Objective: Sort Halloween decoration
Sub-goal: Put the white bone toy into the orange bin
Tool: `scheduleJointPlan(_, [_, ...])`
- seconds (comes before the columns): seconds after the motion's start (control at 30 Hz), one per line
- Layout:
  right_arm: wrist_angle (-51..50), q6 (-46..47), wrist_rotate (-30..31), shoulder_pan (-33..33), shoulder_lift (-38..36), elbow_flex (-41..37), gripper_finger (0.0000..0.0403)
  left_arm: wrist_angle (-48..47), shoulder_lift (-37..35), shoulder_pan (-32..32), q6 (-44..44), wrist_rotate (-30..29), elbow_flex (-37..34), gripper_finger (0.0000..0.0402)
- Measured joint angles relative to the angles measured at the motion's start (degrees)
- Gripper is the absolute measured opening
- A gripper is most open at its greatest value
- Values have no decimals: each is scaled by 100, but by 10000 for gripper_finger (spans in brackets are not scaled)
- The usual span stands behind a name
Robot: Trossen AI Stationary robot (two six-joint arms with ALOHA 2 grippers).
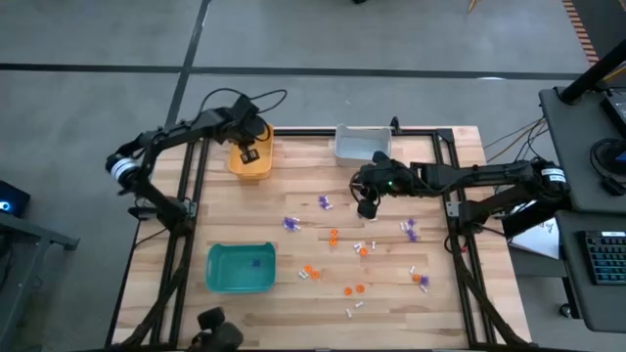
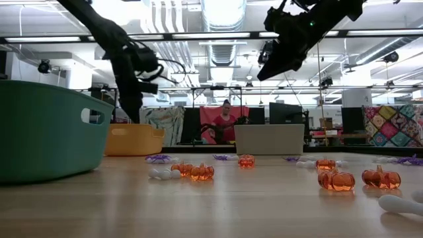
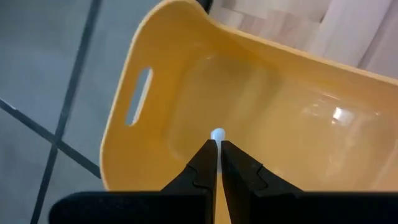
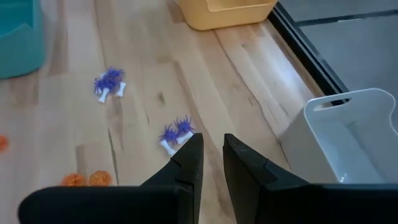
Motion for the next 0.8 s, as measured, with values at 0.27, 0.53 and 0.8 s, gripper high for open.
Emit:
scheduleJointPlan(0.27, [86,619,-7,0,0,33,54,-116,706,19,200,-16,397,0])
scheduleJointPlan(0.53, [137,992,-9,2,0,33,54,-96,1055,133,473,-16,555,0])
scheduleJointPlan(0.8, [130,995,-10,2,0,33,54,91,1113,273,332,-16,541,0])
